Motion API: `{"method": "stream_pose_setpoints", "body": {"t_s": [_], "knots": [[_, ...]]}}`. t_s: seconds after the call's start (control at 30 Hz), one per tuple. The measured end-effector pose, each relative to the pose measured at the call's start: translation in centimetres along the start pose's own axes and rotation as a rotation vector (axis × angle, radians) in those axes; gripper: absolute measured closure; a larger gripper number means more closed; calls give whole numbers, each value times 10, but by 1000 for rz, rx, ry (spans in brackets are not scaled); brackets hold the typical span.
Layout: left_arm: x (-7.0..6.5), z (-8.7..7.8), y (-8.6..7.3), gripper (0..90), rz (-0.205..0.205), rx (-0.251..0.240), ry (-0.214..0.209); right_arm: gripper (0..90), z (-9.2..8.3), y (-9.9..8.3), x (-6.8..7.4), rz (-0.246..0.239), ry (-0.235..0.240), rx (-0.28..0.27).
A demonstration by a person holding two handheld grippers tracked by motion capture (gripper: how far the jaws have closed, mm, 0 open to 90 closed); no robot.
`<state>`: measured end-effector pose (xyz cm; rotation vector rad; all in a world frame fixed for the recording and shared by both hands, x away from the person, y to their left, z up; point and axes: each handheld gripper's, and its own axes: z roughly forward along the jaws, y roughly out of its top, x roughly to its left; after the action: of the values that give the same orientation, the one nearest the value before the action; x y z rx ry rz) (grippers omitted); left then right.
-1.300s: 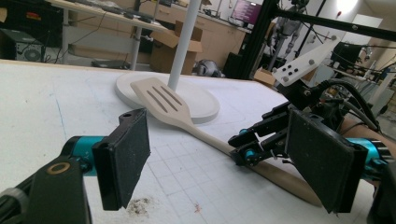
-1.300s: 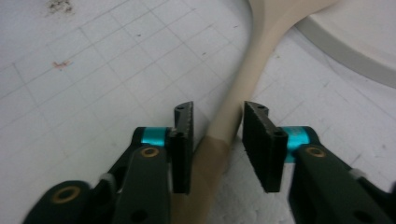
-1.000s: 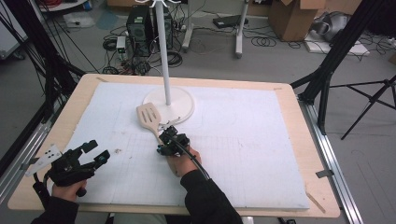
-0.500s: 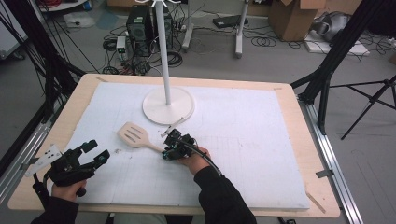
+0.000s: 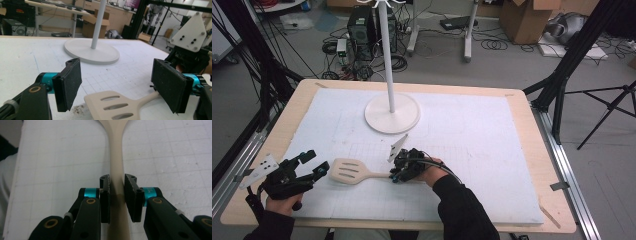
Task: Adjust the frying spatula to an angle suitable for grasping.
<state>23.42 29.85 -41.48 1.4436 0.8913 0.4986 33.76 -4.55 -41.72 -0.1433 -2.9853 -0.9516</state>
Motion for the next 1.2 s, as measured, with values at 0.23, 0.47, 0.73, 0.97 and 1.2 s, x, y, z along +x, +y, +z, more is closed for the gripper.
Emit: {"method": "stream_pose_setpoints", "body": {"t_s": [0.23,0.47,0.73,0.97,1.2], "knots": [[-3,3,-1,248,12,18,-16,752,1,-2,-2,-27,6,8],[-2,3,-2,250,3,18,-19,564,-1,0,-2,0,-41,2],[-3,3,-2,250,-1,16,-24,420,-40,-20,6,189,-197,-179],[-3,4,-2,250,3,22,-27,480,-65,-66,32,284,-341,-242],[-4,5,-2,257,3,22,-22,625,-84,-110,53,372,-406,-309]]}}
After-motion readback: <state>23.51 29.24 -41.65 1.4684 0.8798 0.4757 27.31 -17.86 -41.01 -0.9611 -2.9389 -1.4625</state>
